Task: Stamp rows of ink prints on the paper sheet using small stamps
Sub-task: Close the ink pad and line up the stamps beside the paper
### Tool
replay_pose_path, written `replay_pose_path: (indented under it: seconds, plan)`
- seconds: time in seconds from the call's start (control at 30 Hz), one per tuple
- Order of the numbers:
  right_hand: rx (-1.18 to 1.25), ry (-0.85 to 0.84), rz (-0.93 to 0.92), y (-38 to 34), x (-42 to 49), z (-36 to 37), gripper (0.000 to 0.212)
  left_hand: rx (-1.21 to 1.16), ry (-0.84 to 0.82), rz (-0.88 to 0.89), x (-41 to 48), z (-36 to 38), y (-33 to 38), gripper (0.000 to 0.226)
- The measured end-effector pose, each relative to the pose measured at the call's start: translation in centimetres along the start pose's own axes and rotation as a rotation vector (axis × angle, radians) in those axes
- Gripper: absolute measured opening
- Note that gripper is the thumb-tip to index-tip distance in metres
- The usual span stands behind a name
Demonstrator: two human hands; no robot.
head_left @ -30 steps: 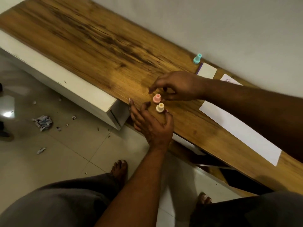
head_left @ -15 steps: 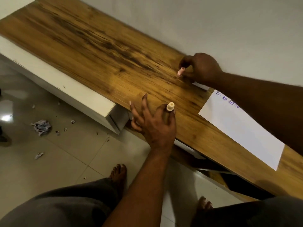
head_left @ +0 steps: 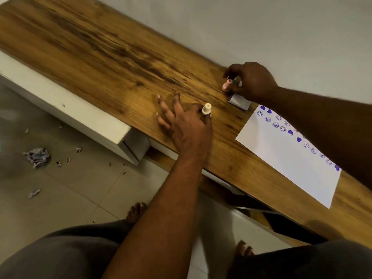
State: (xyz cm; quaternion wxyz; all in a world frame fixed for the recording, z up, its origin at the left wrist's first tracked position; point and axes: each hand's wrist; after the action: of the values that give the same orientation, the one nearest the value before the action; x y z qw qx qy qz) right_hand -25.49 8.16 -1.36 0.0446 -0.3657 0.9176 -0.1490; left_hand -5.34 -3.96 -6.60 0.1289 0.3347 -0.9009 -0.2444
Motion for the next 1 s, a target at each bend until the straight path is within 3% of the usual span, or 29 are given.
replay_pose_path:
  seconds: [0.27, 0.43, 0.53, 0.63, 0.8, 1.0]
  plan:
    - [0.024, 0.001, 0.005, 0.6, -0.2, 0.0, 0.051, 0.013, -0.026, -0.012, 0.4, 0.3, 0.2, 0.034]
    - [0.148, 0.219, -0.037, -1.3, -1.3, -1.4, 0.043, 0.025, 0.009, 0.01, 0.3, 0.7, 0.2, 0.033]
    - [0.312, 0.074, -0.159, -3.8, -3.5, -1.5, 0.044, 0.041, 0.022, 0.016, 0.5, 1.0, 0.1, 0.033]
    - [0.184, -0.125, -0.266, -5.2, -5.3, -0.2, 0.048, 0.046, 0.015, 0.02, 0.5, 1.0, 0.1, 0.033]
    - [0.131, -0.056, -0.28, -5.2, -4.2, 0.9, 0.022, 0.006, 0.009, 0.021, 0.5, 0.9, 0.1, 0.031]
    - [0.156, -0.084, -0.256, -5.1, -3.5, 0.3, 0.02, 0.004, -0.008, 0.006, 0.6, 0.7, 0.2, 0.03]
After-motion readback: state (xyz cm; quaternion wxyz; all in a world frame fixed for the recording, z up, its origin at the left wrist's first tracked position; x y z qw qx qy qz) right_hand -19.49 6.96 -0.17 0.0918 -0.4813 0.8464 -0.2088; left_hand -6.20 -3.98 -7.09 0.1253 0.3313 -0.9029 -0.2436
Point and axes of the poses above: each hand's wrist, its own x-axis towards the middle knuckle, its own z-axis out of the palm, y = z × x, and after that the axes turned 8 degrees about x, right-handed
